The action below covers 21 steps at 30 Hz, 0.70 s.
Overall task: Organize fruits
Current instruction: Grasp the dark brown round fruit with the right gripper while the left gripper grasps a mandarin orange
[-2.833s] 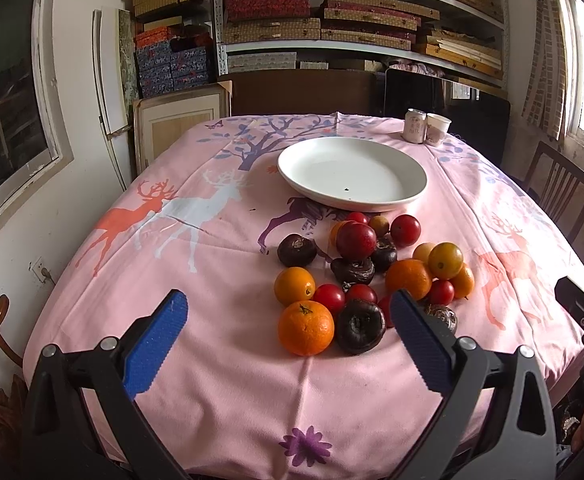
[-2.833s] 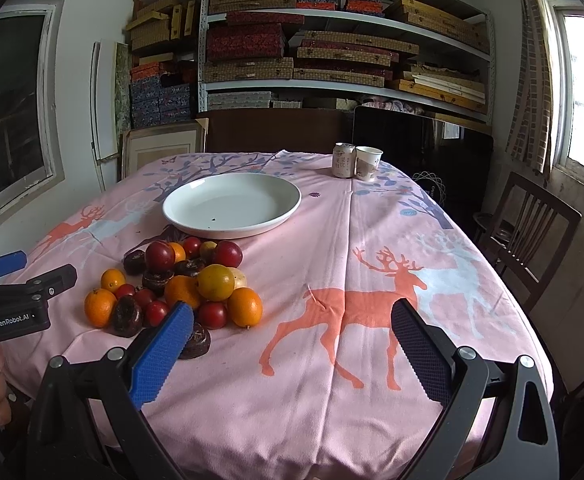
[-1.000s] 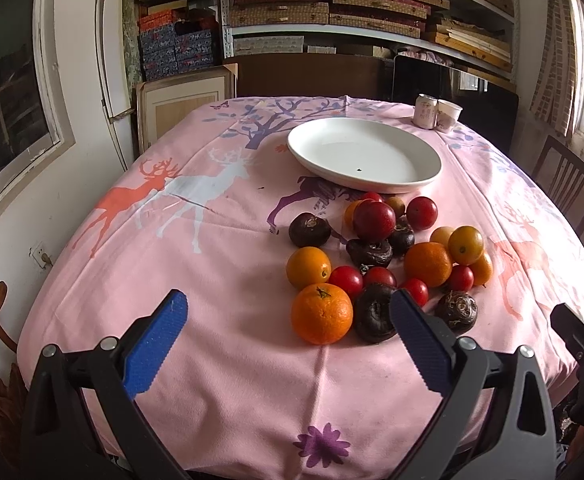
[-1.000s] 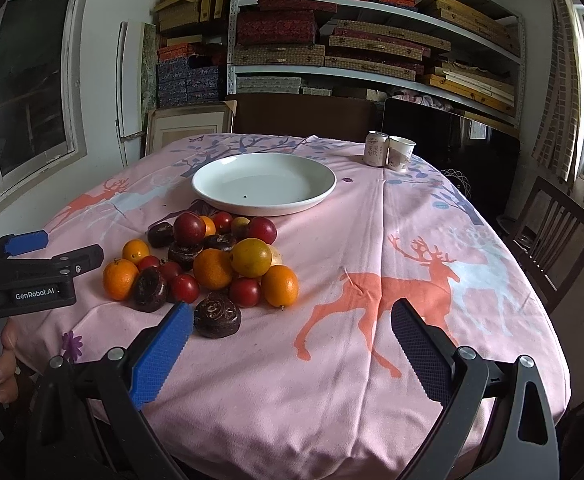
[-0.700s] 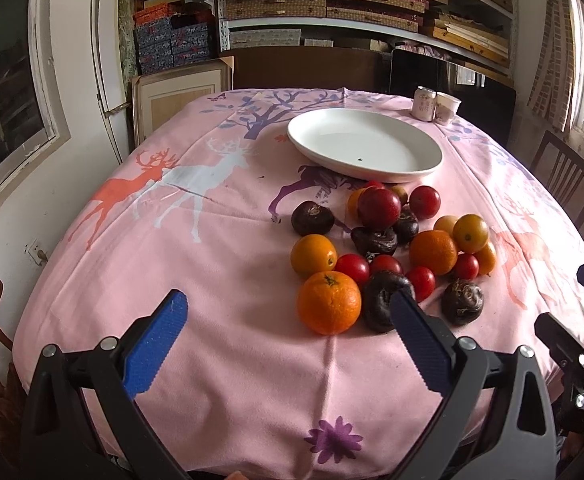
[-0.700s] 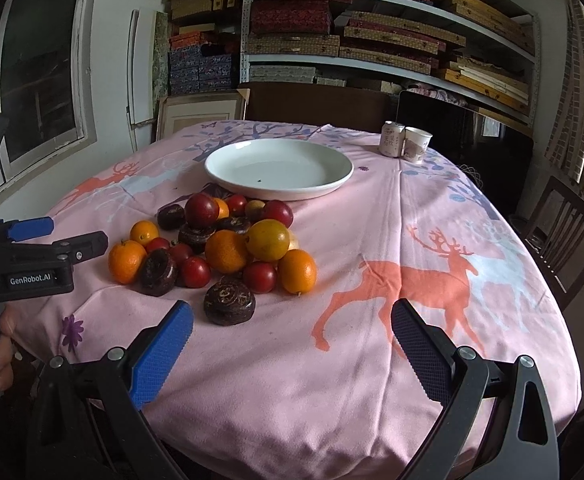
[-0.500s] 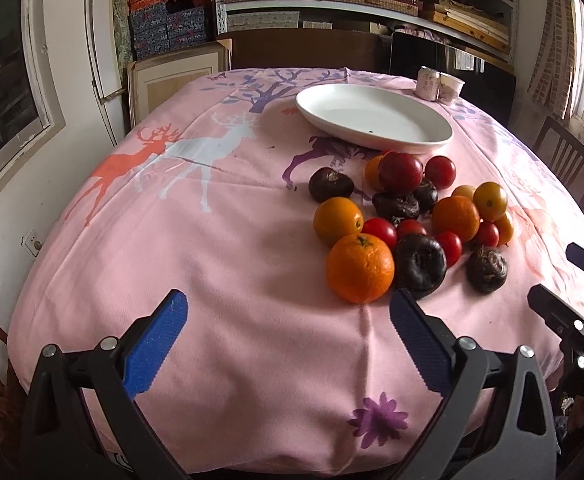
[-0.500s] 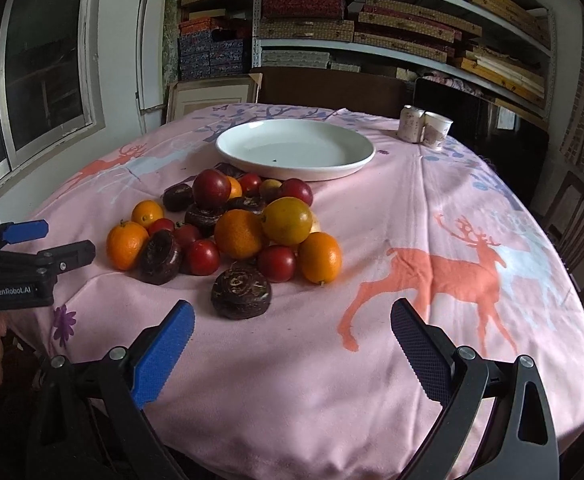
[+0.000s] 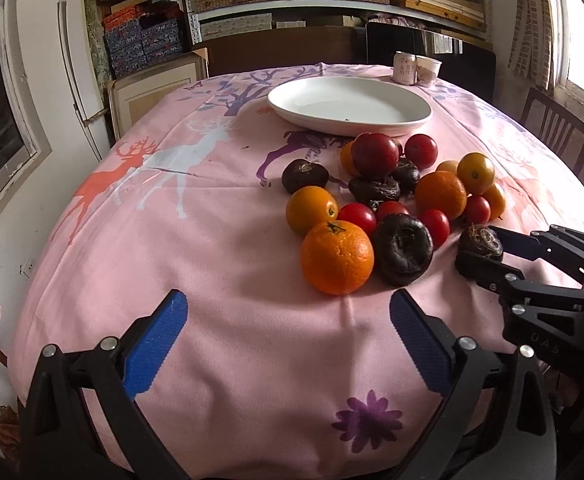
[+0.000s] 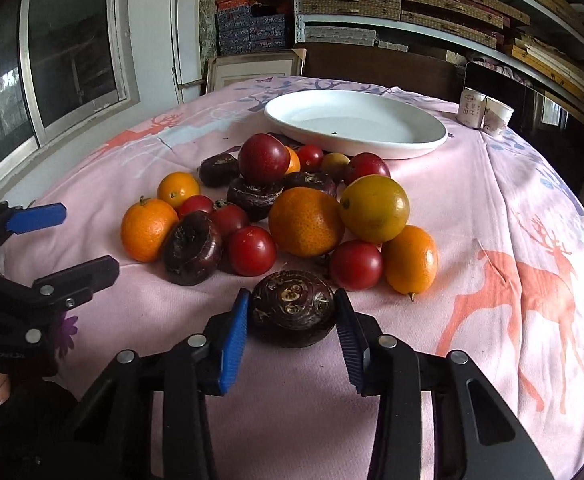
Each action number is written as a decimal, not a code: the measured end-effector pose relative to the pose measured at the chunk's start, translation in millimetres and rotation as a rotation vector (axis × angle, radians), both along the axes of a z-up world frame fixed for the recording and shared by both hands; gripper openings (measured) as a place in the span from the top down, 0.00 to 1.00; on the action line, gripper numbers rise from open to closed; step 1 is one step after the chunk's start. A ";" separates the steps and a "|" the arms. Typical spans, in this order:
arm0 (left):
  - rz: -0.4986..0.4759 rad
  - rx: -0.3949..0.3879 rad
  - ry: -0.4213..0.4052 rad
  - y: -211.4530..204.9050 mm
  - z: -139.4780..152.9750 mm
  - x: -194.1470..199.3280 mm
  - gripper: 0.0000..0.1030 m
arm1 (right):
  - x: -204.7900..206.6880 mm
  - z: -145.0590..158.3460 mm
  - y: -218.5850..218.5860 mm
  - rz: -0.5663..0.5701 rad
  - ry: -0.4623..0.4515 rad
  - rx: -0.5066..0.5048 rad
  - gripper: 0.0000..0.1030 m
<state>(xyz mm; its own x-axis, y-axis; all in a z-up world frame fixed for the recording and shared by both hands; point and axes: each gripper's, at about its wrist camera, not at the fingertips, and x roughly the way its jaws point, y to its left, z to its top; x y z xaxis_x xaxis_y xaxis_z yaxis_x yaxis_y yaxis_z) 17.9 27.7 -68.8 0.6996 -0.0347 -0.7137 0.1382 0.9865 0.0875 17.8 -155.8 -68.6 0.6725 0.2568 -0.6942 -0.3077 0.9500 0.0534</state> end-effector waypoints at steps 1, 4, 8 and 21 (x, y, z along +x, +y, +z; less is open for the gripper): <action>-0.011 -0.003 0.001 -2.3 -0.4 2.2 0.04 | -2.2 1.4 -6.2 -0.008 -0.005 0.023 0.59; -0.051 -0.019 0.011 -9.4 -4.2 11.5 0.04 | -8.3 4.7 -27.1 -0.041 -0.010 0.076 0.59; -0.120 -0.092 0.054 -11.8 -12.4 25.9 0.04 | -11.4 6.0 -46.2 -0.080 0.001 0.095 0.59; -0.154 -0.013 0.048 -9.6 -21.3 34.2 0.34 | -11.4 0.2 -54.2 -0.077 0.021 0.115 0.58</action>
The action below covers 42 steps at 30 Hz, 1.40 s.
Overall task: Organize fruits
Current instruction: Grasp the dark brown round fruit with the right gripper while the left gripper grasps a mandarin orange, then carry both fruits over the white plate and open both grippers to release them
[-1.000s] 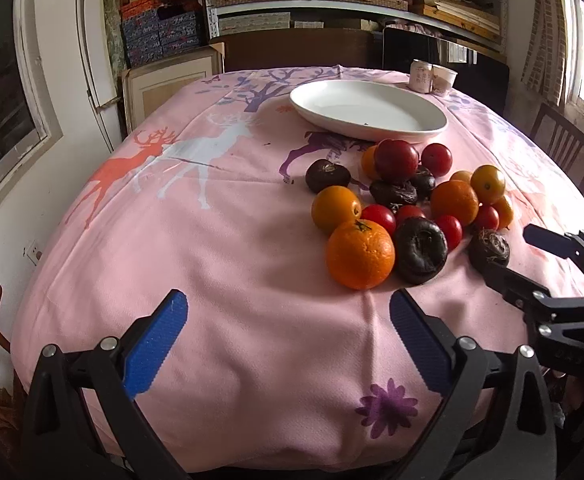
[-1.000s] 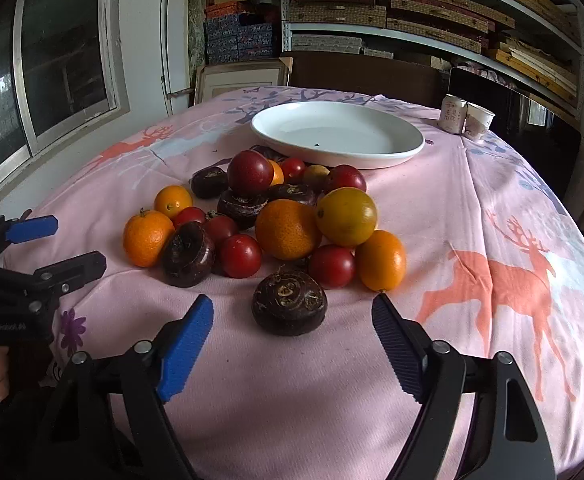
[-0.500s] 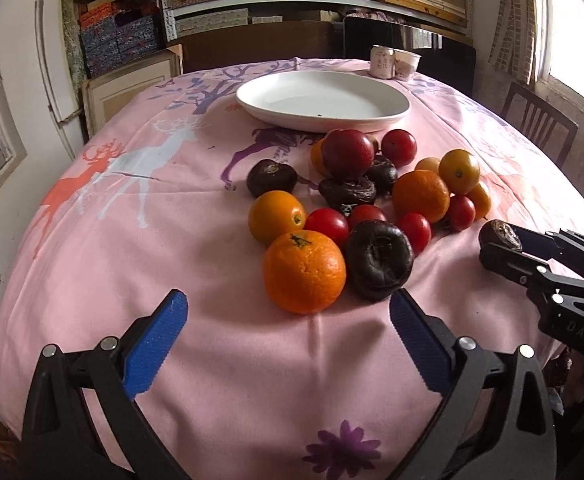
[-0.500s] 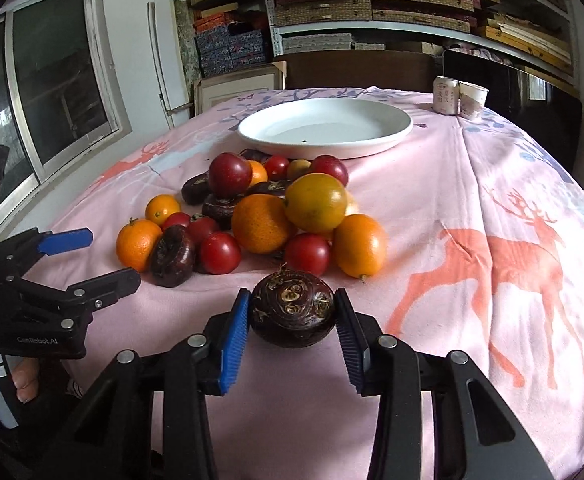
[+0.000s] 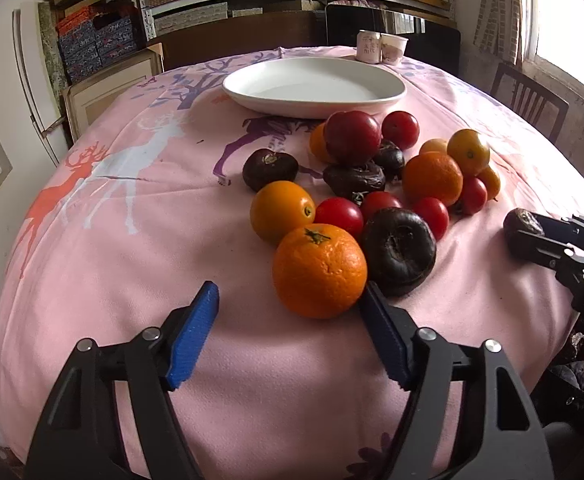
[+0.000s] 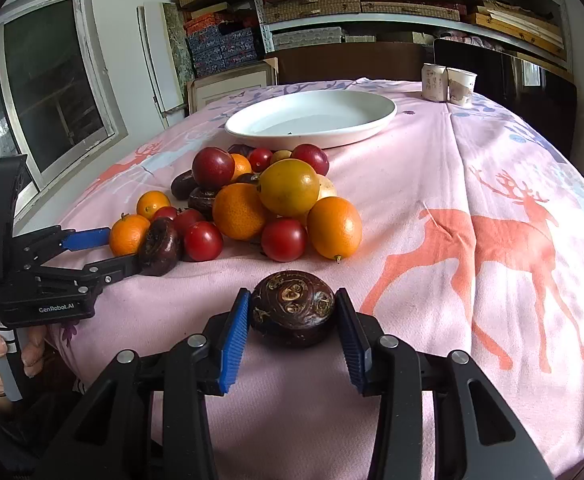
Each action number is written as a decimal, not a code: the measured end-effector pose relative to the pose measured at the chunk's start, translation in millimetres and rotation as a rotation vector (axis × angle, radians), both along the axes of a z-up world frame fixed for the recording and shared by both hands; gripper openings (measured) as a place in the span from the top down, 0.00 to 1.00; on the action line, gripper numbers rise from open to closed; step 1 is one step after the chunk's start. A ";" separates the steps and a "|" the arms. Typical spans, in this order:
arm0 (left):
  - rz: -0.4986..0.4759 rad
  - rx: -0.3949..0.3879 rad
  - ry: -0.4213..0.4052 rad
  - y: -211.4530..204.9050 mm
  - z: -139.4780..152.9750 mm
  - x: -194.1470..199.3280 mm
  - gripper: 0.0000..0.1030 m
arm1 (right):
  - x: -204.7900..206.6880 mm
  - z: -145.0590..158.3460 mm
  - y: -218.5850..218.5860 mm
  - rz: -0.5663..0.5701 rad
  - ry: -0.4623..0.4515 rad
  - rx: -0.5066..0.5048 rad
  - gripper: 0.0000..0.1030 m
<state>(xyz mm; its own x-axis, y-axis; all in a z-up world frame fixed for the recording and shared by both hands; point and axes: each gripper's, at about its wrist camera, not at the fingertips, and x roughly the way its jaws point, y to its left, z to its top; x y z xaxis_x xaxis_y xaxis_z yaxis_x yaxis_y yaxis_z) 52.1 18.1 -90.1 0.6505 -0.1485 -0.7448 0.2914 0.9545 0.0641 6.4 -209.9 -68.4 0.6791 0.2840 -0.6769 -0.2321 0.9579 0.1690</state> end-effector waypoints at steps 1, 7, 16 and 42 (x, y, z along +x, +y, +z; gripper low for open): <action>-0.012 -0.004 -0.011 -1.7 0.5 -1.2 0.44 | -0.3 0.0 0.2 0.000 -0.001 0.000 0.58; -0.051 -0.016 -0.040 -12.0 1.2 -2.7 0.58 | -1.8 0.6 0.8 0.000 -0.002 -0.007 0.58; -0.038 -0.076 -0.085 0.1 24.2 -18.1 0.58 | -6.7 13.0 -5.4 0.005 -0.033 0.040 0.58; -0.035 -0.061 0.062 -73.1 59.9 226.7 0.27 | 233.6 56.4 -11.3 -0.061 0.044 0.064 0.36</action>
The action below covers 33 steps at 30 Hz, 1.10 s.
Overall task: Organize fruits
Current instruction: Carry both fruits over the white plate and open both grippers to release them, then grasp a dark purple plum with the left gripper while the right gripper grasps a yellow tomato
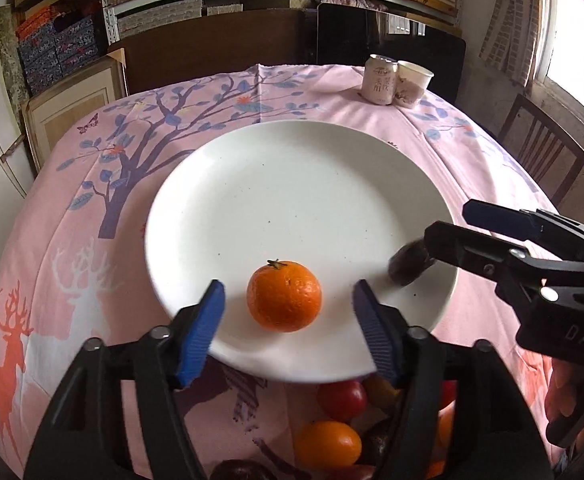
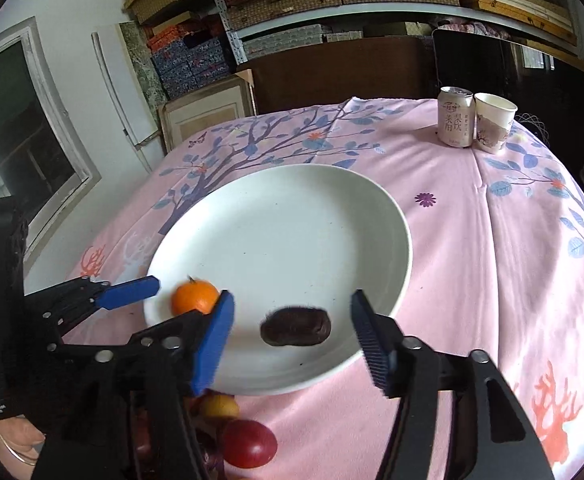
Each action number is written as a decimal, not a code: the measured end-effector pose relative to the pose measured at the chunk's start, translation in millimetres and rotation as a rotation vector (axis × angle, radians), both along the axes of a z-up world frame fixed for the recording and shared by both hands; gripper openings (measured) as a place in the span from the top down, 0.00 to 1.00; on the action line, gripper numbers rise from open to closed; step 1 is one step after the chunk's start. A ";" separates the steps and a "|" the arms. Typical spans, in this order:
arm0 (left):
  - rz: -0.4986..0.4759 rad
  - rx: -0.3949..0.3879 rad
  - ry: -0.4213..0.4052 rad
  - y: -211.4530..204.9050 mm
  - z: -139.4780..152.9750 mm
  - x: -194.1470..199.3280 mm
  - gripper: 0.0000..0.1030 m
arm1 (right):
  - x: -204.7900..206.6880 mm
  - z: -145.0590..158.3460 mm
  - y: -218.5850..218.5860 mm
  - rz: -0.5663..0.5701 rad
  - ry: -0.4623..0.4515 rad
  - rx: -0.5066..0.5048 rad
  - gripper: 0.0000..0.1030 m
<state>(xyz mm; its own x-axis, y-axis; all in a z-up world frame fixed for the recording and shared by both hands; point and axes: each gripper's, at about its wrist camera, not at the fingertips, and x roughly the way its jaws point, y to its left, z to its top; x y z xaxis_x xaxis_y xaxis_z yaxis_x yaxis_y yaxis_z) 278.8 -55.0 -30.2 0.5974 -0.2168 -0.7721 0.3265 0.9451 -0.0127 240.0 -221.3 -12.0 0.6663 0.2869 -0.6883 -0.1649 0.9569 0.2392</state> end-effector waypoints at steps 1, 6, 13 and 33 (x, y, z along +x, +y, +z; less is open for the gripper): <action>0.007 -0.008 -0.023 3.1 3.5 -4.6 0.21 | -3.6 3.0 -0.4 0.000 -0.021 -0.001 0.36; 0.001 -0.057 -0.090 29.3 20.9 -54.0 0.18 | -45.6 10.3 -7.0 -0.005 -0.081 -0.044 0.36; -0.117 -0.064 -0.113 56.9 9.3 -169.9 0.15 | -127.8 -17.8 -39.9 -0.056 -0.084 0.002 0.32; -0.156 -0.036 -0.052 18.2 -53.8 -218.3 0.52 | -179.4 -54.1 -54.4 -0.110 -0.042 0.021 0.32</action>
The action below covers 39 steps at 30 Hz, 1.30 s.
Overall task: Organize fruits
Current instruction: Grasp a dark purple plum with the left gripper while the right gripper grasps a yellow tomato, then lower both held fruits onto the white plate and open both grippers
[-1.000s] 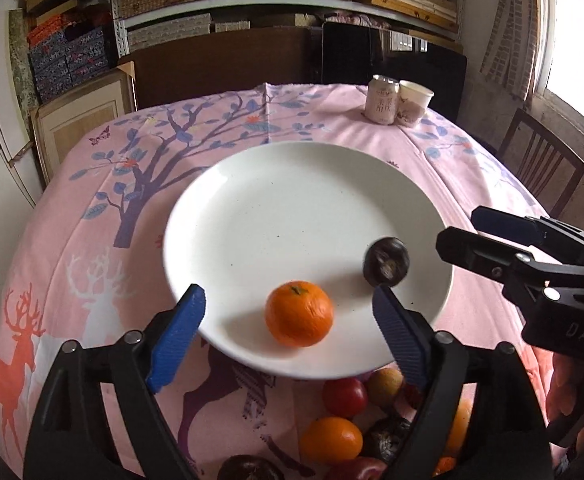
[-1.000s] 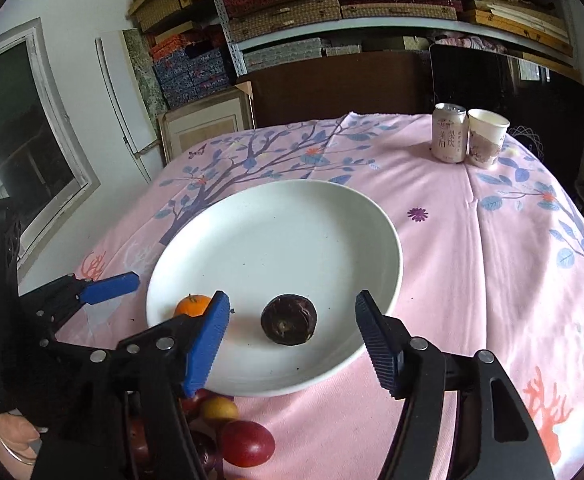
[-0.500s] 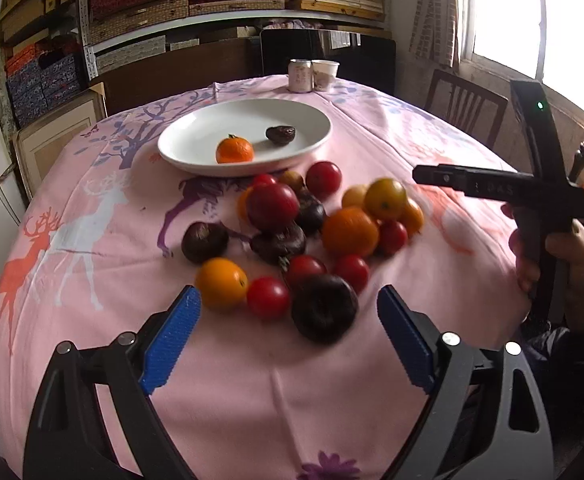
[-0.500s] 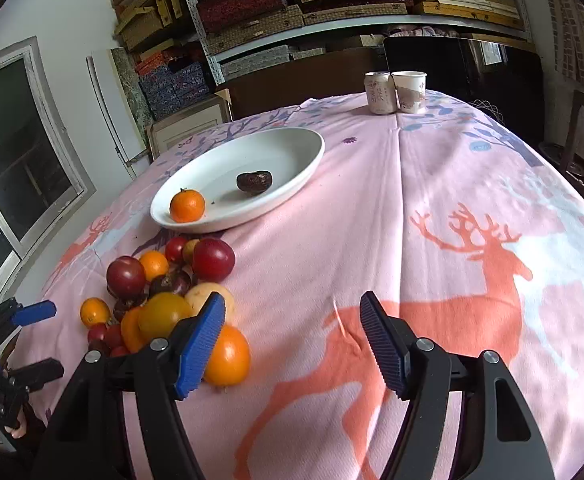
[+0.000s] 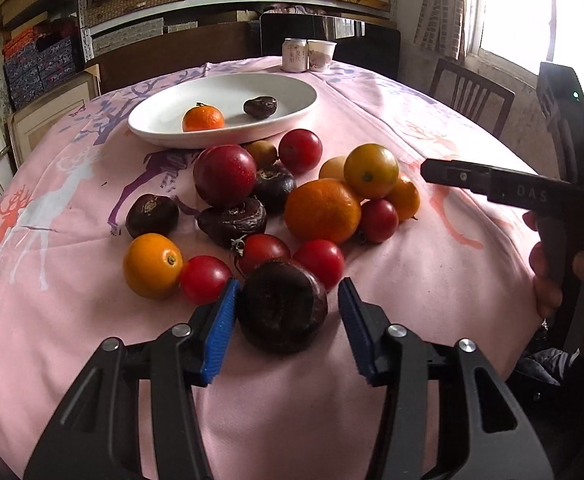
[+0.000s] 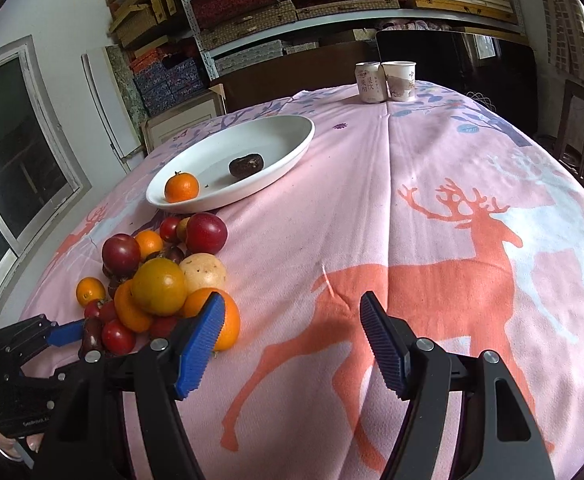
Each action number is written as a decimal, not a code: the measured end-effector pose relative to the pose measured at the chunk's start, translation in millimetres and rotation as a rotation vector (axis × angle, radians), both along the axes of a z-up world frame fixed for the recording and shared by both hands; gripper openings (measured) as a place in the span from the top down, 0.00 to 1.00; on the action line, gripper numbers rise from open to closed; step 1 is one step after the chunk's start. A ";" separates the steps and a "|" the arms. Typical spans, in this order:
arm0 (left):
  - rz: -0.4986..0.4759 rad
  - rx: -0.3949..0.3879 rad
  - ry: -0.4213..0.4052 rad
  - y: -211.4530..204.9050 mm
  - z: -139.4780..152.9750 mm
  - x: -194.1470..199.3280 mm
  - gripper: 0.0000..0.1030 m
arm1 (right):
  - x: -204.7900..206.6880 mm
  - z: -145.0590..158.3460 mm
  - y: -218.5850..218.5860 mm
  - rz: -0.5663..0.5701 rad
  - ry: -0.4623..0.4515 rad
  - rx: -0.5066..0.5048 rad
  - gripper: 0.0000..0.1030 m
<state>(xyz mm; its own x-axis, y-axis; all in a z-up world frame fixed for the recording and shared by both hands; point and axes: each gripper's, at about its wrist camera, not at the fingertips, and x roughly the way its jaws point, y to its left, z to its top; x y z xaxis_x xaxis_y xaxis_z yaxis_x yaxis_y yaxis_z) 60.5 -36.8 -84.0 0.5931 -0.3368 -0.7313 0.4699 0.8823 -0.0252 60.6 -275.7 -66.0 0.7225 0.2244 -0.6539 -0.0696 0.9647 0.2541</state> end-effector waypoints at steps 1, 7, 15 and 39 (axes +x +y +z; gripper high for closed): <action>0.000 -0.010 0.008 -0.1 -0.3 3.3 0.51 | -1.5 -0.6 1.0 0.004 0.000 -0.005 0.32; 0.003 -0.089 0.018 12.3 5.1 1.0 0.59 | -12.7 6.5 11.6 0.056 -0.023 -0.034 0.32; 0.007 -0.110 -0.007 22.7 13.9 -12.2 0.59 | -5.5 24.5 57.2 0.211 -0.054 -0.028 0.32; 0.034 -0.145 -0.060 32.9 59.5 42.5 0.59 | 49.2 58.4 39.5 0.215 -0.092 0.100 0.62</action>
